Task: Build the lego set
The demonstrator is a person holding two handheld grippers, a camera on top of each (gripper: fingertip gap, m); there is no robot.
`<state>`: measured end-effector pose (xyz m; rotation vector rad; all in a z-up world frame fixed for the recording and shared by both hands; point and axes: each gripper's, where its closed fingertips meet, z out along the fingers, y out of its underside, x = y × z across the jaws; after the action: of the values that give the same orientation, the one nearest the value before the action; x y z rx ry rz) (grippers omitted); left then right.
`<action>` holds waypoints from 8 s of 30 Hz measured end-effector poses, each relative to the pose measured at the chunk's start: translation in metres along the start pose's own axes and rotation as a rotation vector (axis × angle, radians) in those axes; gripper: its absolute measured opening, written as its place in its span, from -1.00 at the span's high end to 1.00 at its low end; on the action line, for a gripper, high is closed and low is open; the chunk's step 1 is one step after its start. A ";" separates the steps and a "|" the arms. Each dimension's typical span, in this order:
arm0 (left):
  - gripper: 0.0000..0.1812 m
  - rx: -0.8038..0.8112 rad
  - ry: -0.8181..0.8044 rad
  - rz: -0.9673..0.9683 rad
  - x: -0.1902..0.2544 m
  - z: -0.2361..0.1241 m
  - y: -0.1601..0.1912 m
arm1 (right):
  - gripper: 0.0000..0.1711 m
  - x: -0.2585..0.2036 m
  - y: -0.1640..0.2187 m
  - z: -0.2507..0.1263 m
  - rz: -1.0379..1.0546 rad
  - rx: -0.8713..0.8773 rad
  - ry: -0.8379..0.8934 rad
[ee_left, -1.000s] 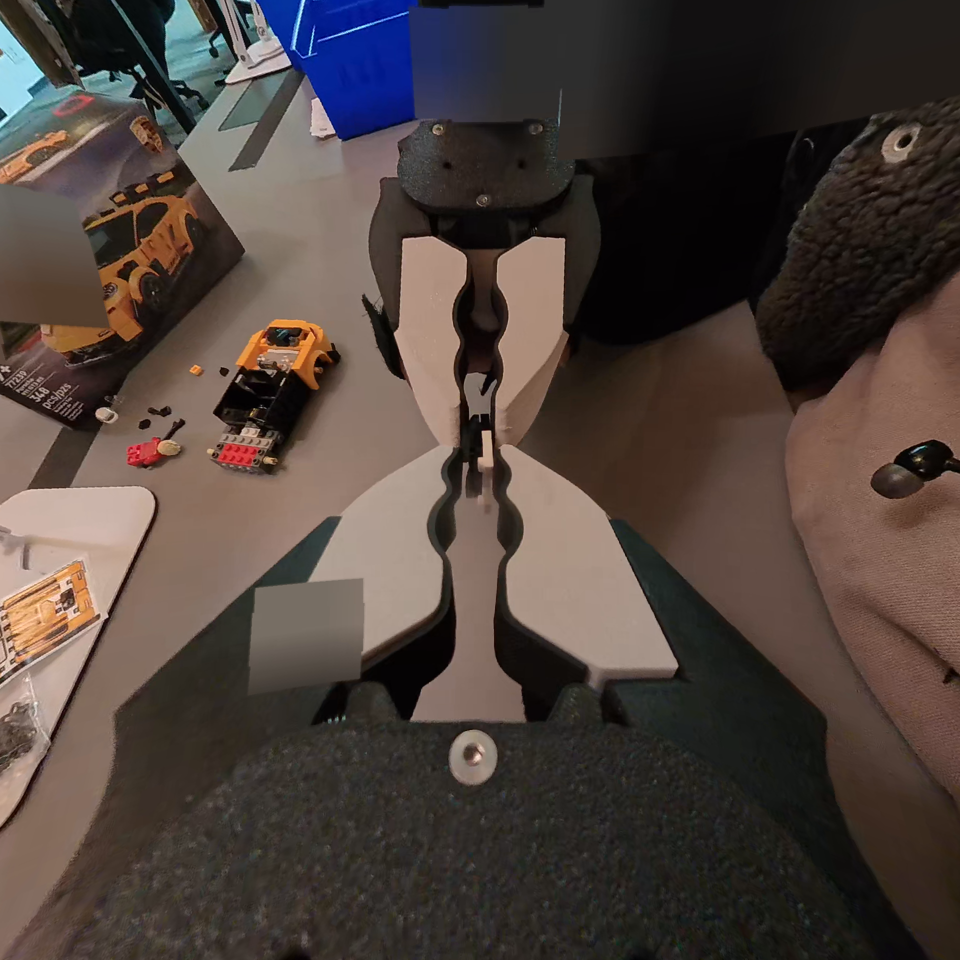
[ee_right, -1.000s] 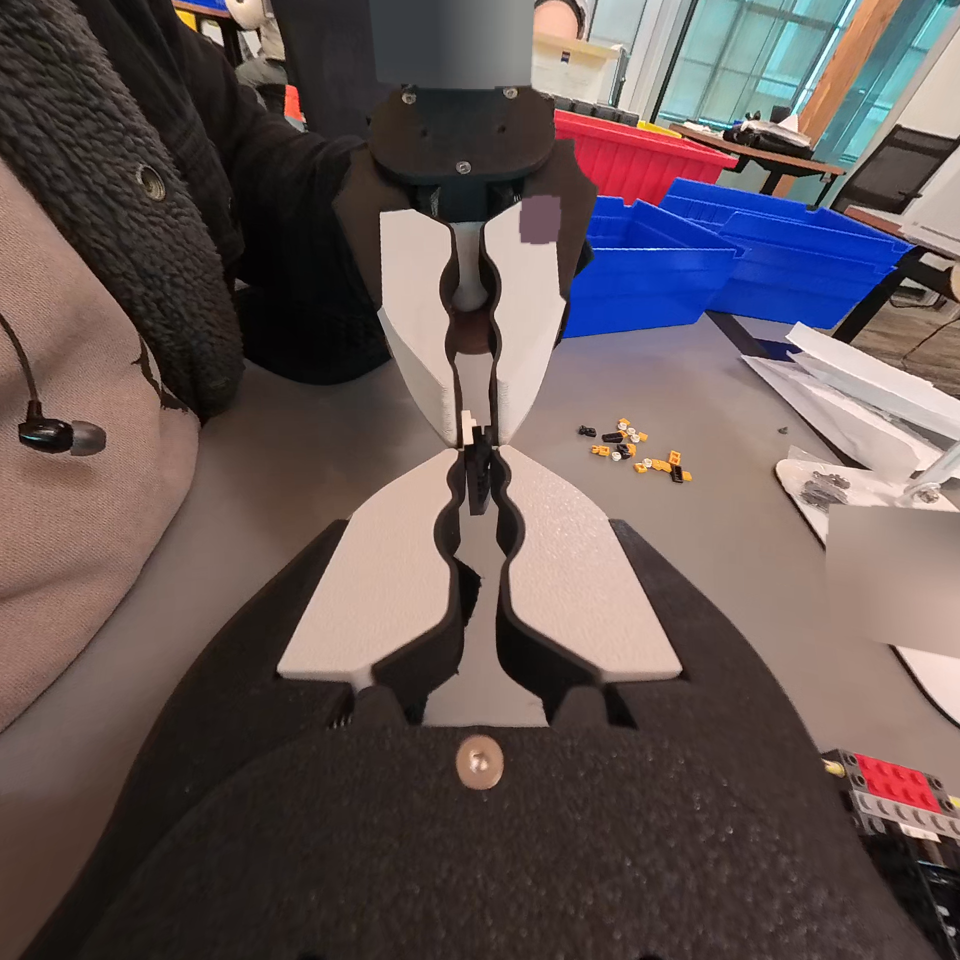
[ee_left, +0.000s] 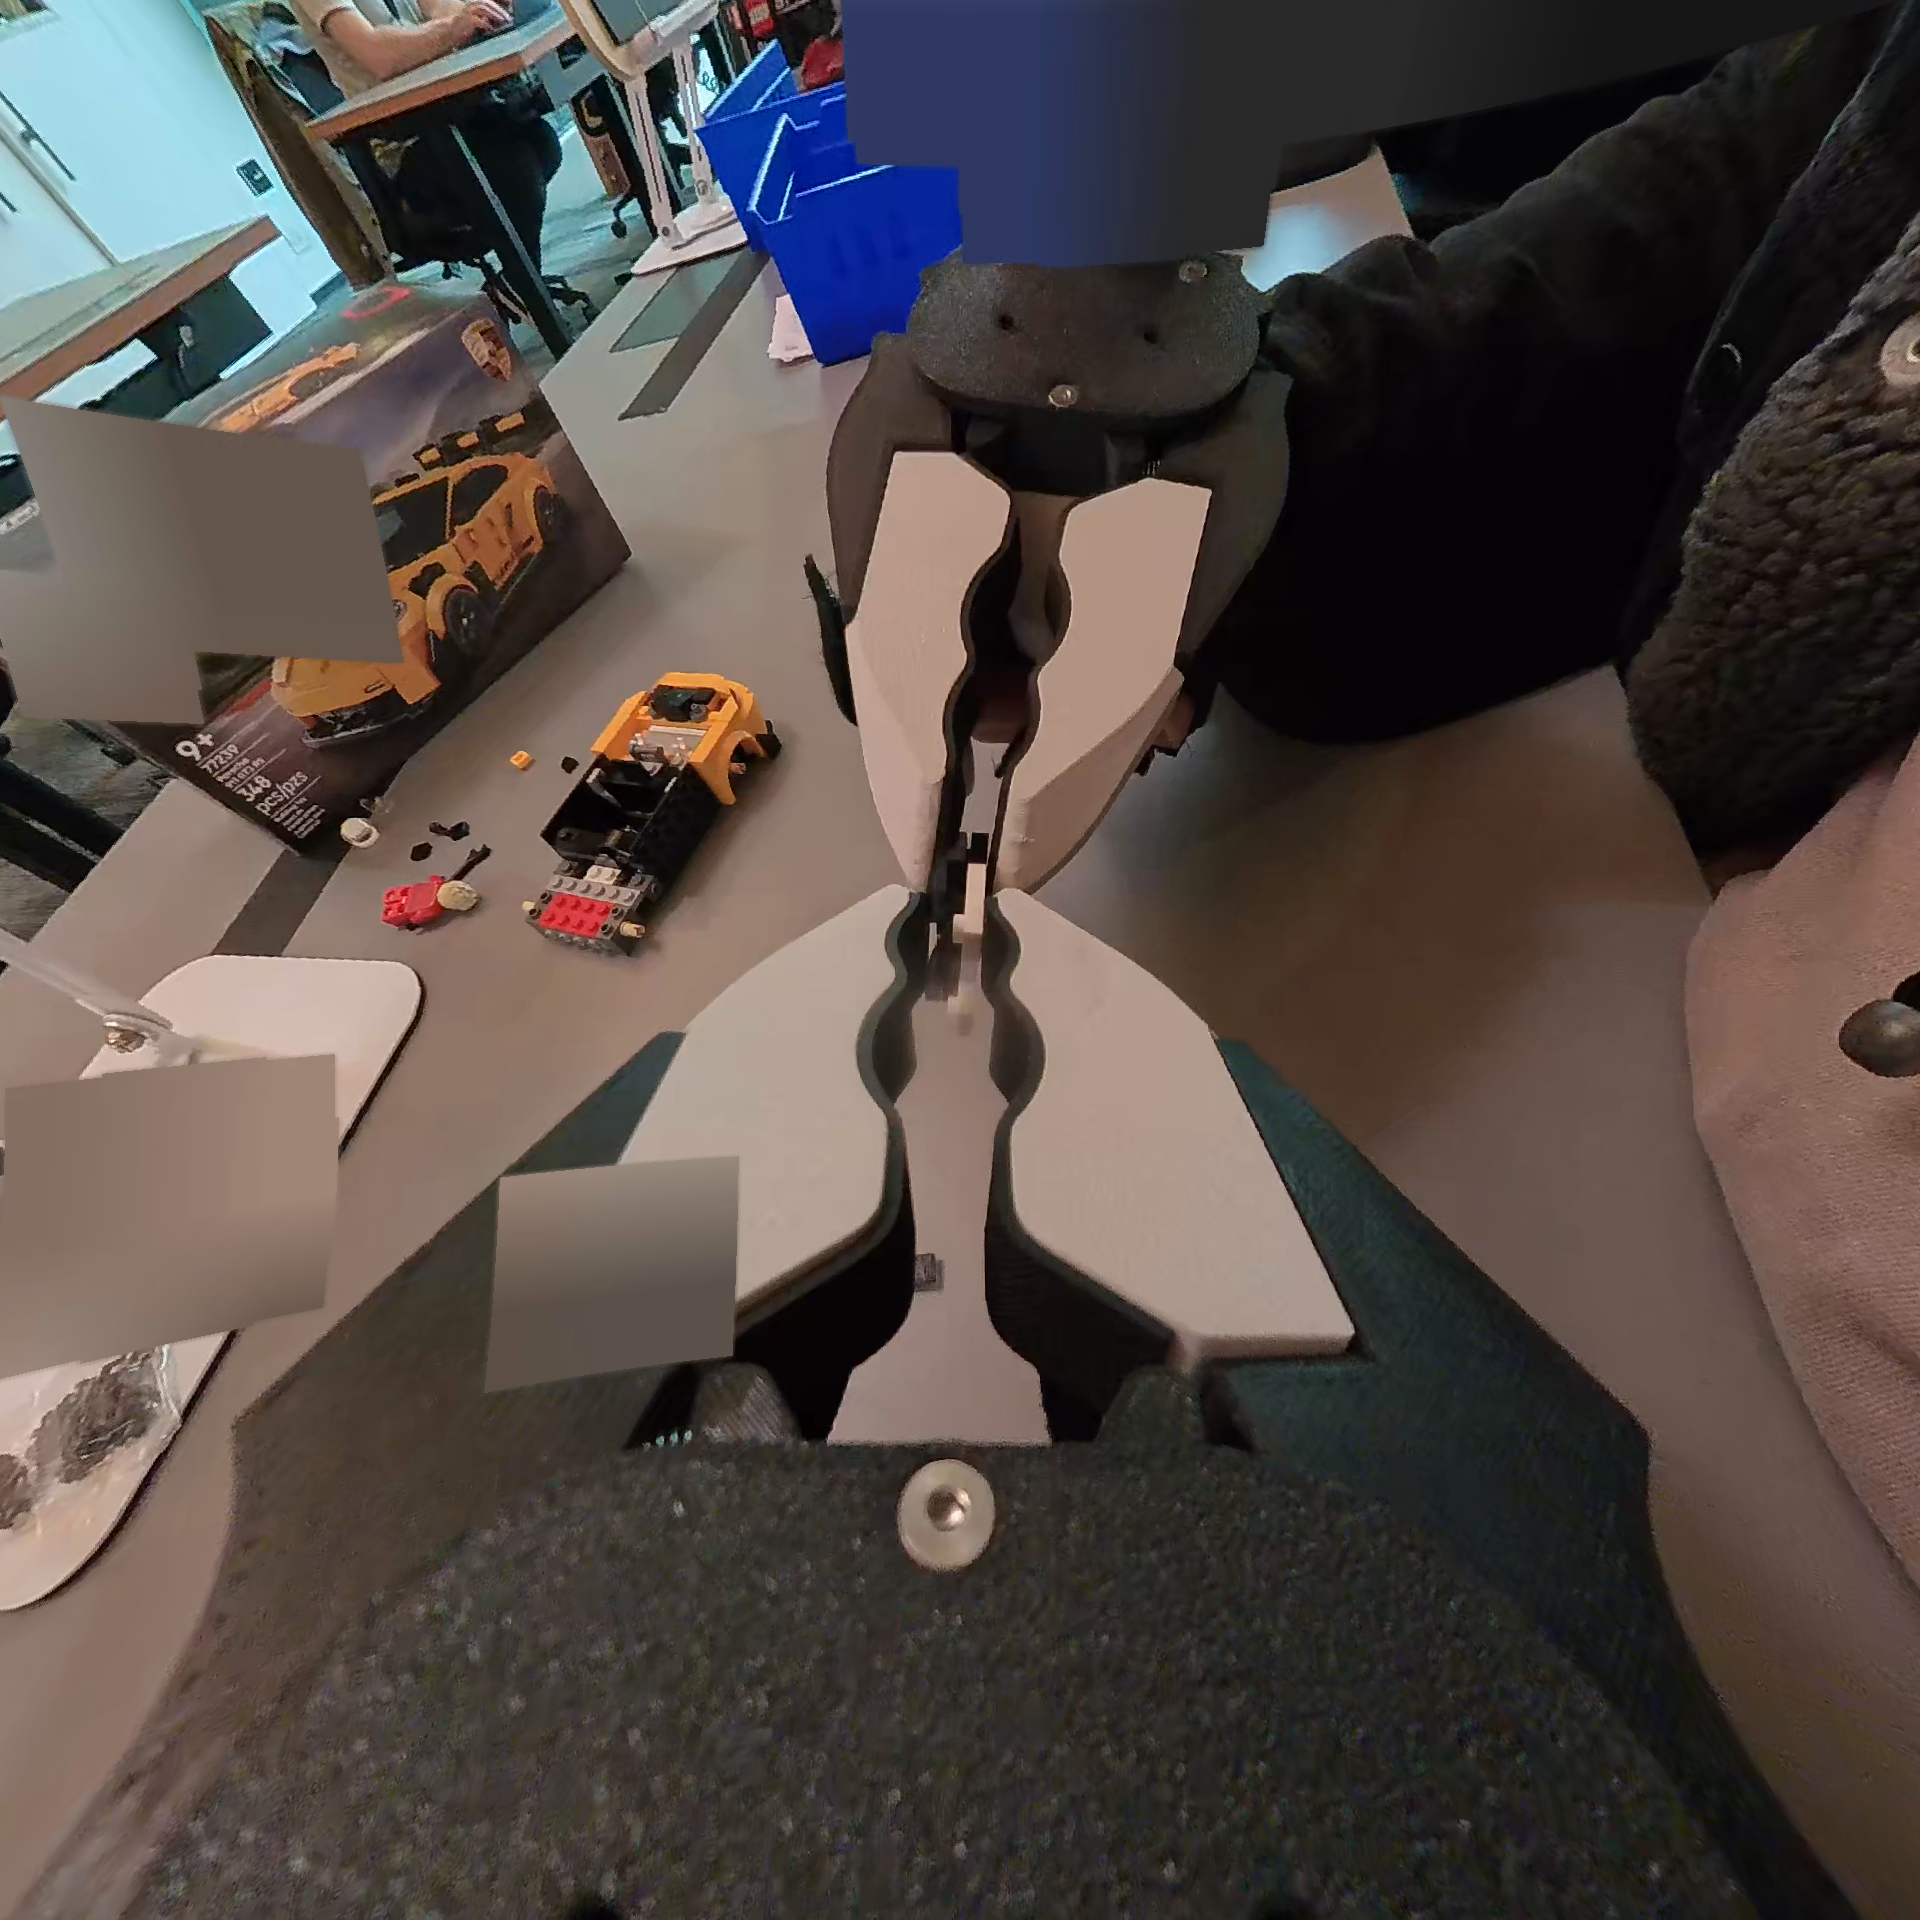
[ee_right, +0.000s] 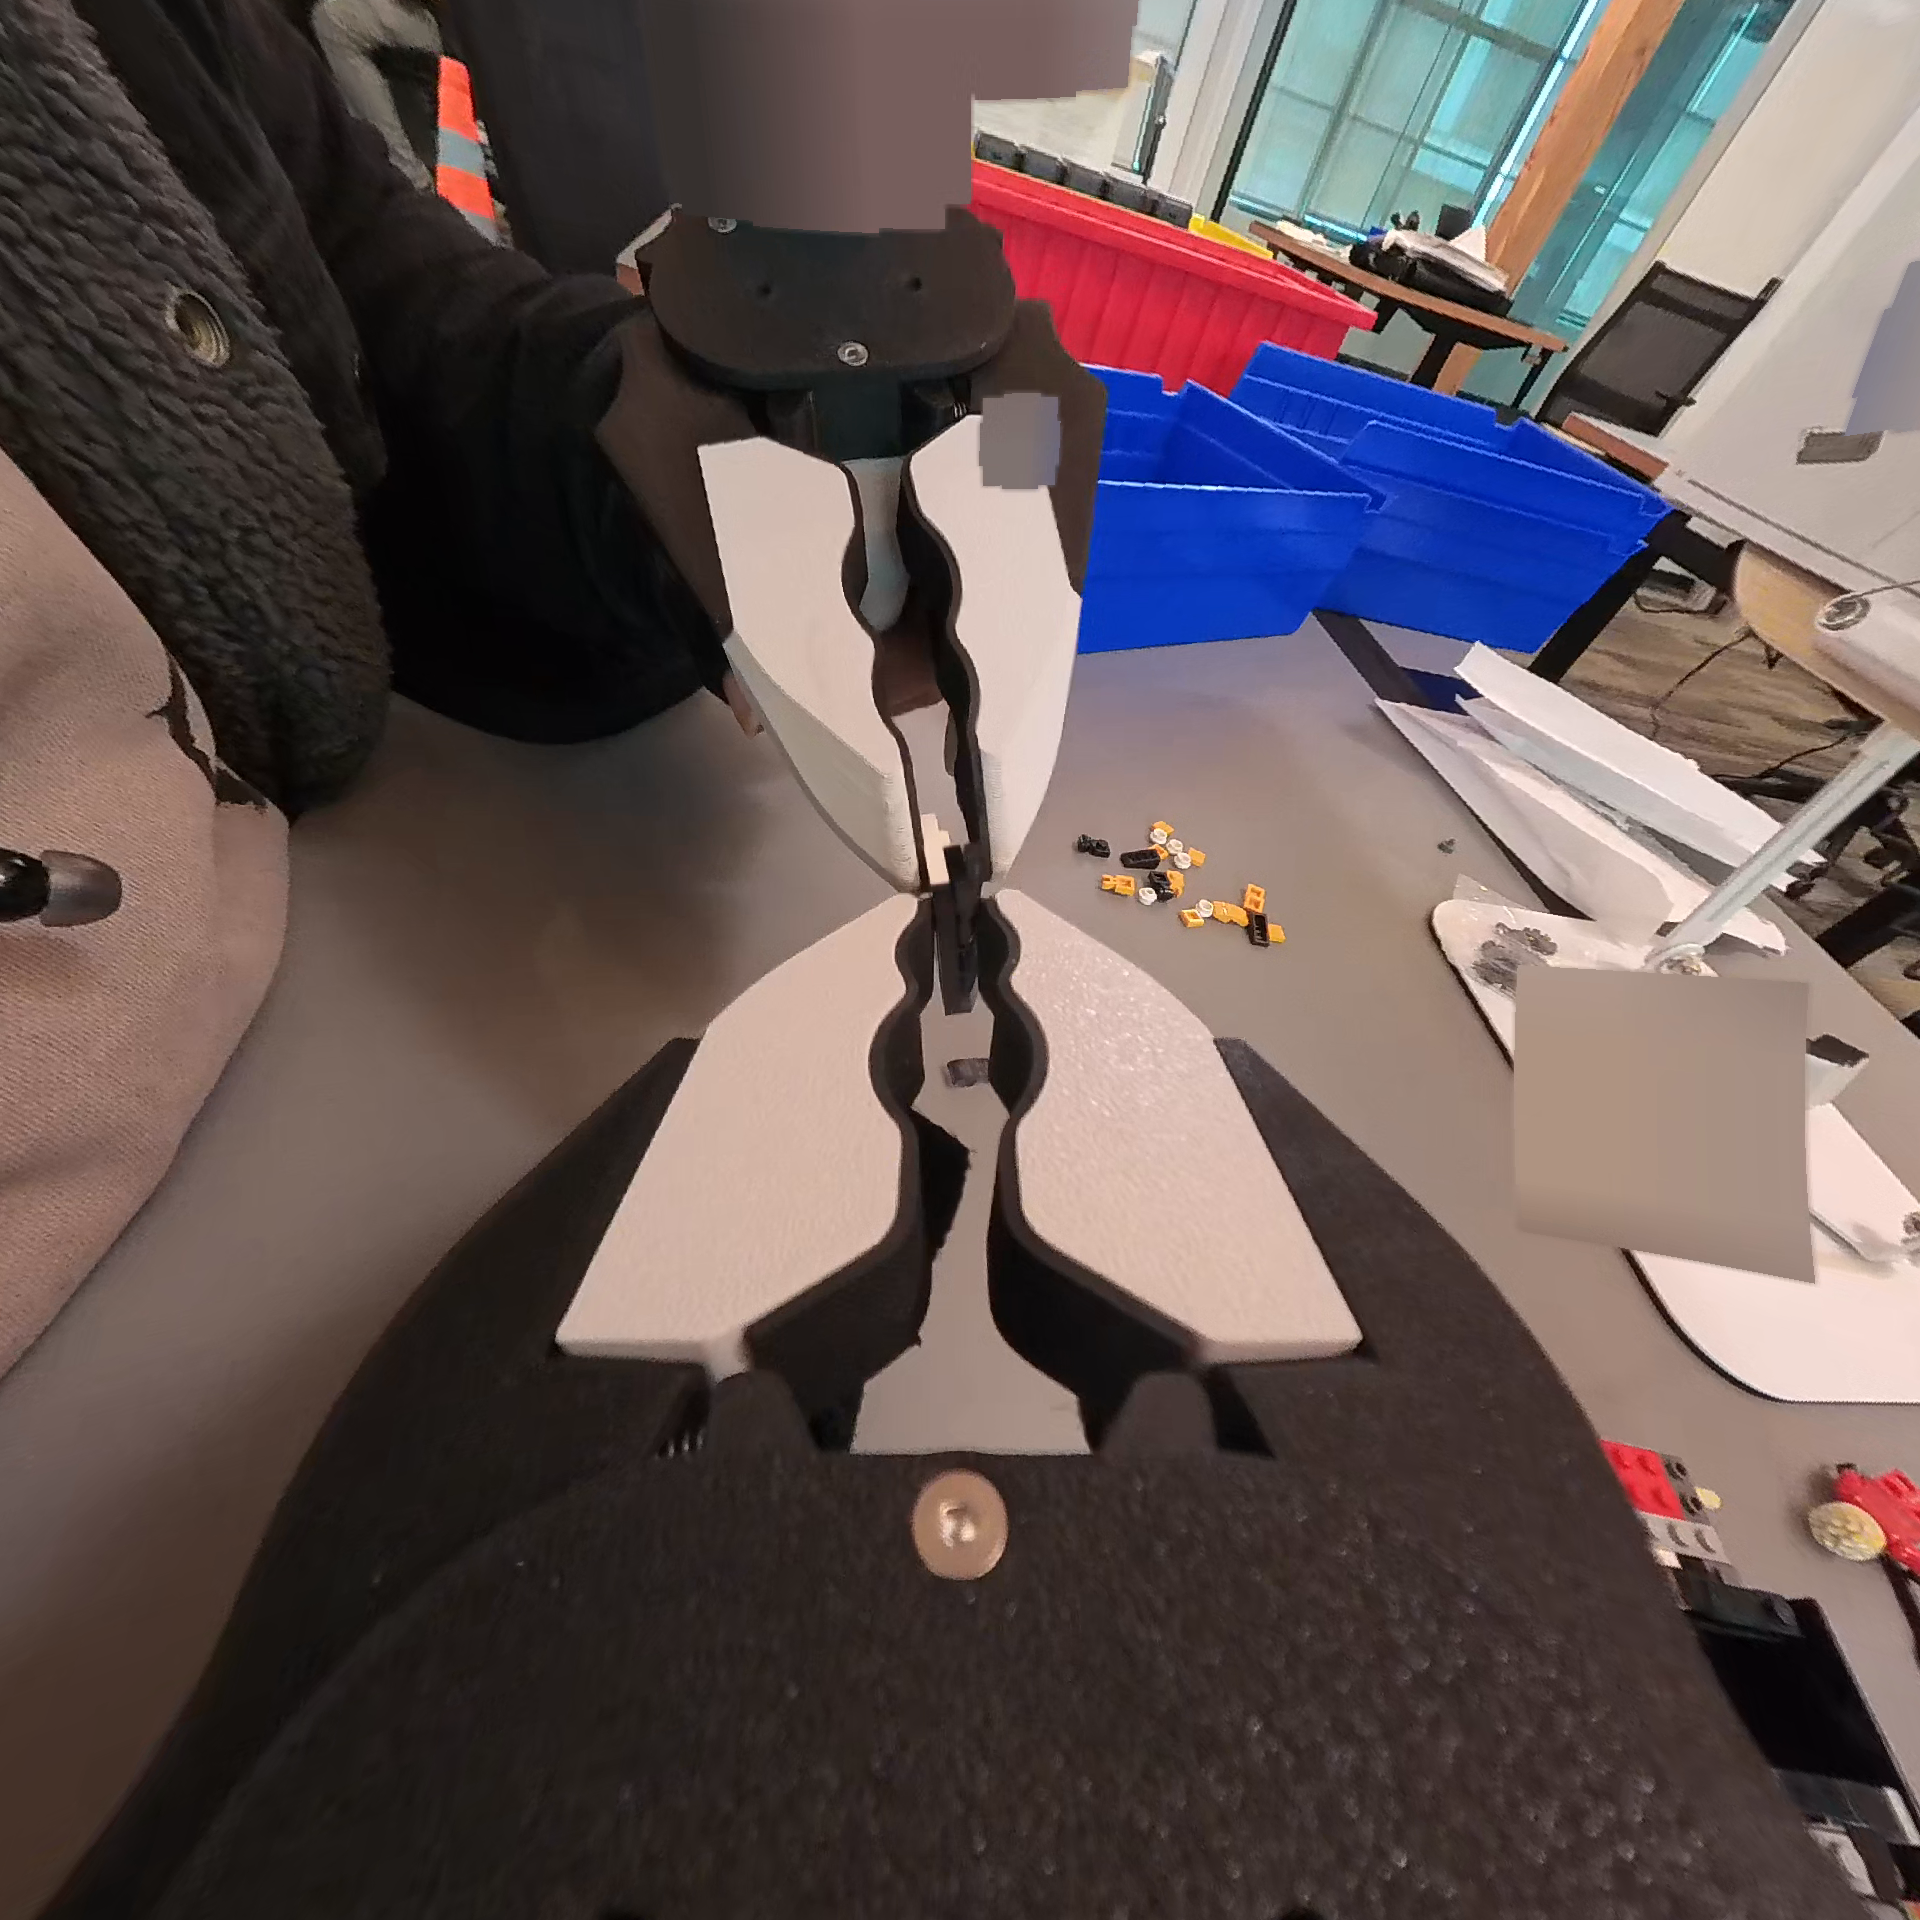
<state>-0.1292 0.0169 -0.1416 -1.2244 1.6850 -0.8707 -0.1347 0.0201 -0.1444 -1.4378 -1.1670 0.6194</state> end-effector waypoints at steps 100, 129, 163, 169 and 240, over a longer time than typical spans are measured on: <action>0.90 0.310 -0.123 0.312 0.016 -0.028 -0.034 | 0.69 -0.010 -0.023 -0.006 -0.218 0.039 0.077; 0.67 0.303 -0.074 0.241 0.015 -0.028 -0.029 | 0.93 -0.018 -0.032 -0.004 -0.278 0.107 0.101; 0.90 0.183 -0.095 0.247 0.003 -0.016 0.005 | 0.72 -0.012 0.000 0.007 -0.051 0.064 -0.005; 0.90 0.037 -0.186 0.418 -0.011 -0.010 0.037 | 0.60 -0.001 0.027 0.004 0.102 -0.050 -0.058; 0.90 0.082 -0.364 0.818 0.002 -0.026 0.009 | 0.91 -0.016 -0.019 0.011 0.198 -0.507 -0.586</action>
<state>-0.1564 0.0188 -0.1401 -0.4959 1.6110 -0.1925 -0.1562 0.0085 -0.1327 -1.8822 -1.7388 0.9732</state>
